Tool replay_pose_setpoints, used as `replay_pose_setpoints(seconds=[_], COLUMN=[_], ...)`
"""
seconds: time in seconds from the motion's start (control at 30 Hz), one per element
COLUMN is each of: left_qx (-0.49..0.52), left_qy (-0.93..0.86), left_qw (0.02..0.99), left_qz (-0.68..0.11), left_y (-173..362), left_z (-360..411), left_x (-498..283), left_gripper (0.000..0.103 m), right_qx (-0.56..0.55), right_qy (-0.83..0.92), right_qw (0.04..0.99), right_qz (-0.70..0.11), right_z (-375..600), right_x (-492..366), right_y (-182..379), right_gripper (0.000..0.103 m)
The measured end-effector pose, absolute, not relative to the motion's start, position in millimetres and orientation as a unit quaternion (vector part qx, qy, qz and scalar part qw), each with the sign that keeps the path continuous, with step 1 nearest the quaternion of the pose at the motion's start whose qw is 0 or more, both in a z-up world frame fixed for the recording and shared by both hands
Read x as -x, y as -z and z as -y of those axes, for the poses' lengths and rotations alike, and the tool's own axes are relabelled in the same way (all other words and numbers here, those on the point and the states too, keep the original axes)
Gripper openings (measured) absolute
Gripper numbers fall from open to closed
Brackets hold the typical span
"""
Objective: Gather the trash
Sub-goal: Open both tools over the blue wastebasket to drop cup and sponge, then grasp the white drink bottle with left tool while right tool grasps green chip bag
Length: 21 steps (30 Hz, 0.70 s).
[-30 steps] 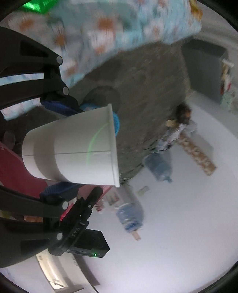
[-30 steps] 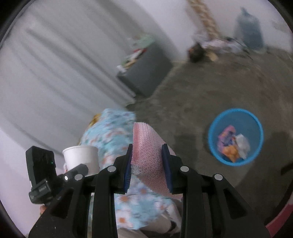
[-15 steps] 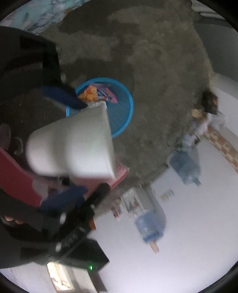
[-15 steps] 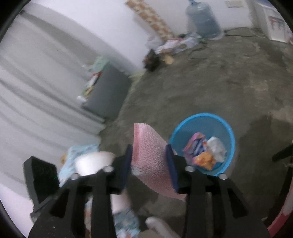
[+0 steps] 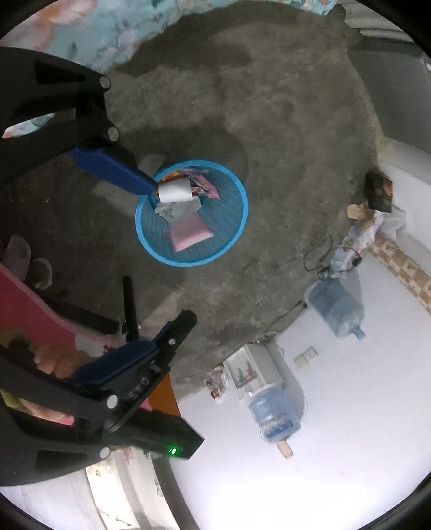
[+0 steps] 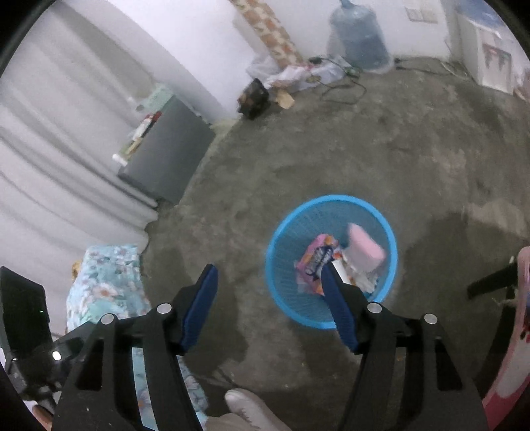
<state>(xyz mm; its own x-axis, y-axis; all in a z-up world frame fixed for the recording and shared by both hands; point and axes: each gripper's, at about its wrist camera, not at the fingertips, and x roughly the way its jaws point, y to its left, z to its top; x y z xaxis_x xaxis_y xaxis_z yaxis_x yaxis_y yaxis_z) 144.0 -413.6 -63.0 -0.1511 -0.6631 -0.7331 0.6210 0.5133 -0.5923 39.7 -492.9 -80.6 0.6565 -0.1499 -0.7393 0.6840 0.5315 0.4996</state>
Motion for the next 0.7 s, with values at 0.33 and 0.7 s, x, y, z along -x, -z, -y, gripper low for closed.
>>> replay_pose_setpoints(seconds=[0.33,0.7], left_qx=[0.042,0.122], left_qy=[0.494,0.332], left_qw=[0.721,0.861], left_qz=[-0.484,-0.366], left_y=[-23,-51], left_z=[250,5], left_x=[-119,-93], left_gripper=[0.091,0.095], right_qx=[-0.332,-0.311], right_qy=[0.135,-0.084], right_qw=[0.877,0.868], right_qz=[-0.319,-0.378], right_z=[409,254], right_x=[-75,-134], right_y=[10,-9], right_gripper=[0.076,0.077])
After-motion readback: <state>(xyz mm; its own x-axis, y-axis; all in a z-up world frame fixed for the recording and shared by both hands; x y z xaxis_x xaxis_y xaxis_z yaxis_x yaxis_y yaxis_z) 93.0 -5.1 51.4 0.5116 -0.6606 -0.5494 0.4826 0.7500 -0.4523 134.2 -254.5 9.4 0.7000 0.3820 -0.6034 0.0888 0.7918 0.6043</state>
